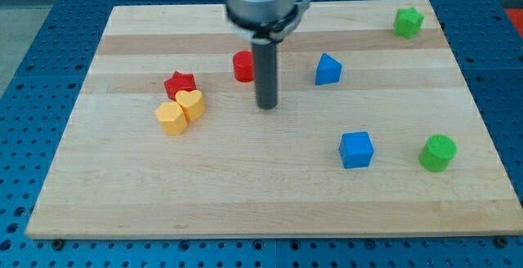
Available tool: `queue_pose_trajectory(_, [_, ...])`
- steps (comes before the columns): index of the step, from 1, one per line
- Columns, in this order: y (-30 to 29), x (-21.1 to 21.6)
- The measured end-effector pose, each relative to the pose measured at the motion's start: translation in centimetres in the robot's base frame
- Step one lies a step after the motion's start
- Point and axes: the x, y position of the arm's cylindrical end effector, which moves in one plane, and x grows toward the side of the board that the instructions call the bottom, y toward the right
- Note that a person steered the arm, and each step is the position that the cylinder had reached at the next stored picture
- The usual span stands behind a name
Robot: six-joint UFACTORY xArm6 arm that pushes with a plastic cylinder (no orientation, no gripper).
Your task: Move the red circle into the red star
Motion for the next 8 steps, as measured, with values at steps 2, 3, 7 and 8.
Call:
queue_pose_trajectory(2, [2.1,-6.4])
queue_pose_trajectory(3, [-5.4,-6.9])
queue_pose_trajectory(7, [-3.3,-5.8])
queue_pose_trajectory(8, [-7.8,-6.0])
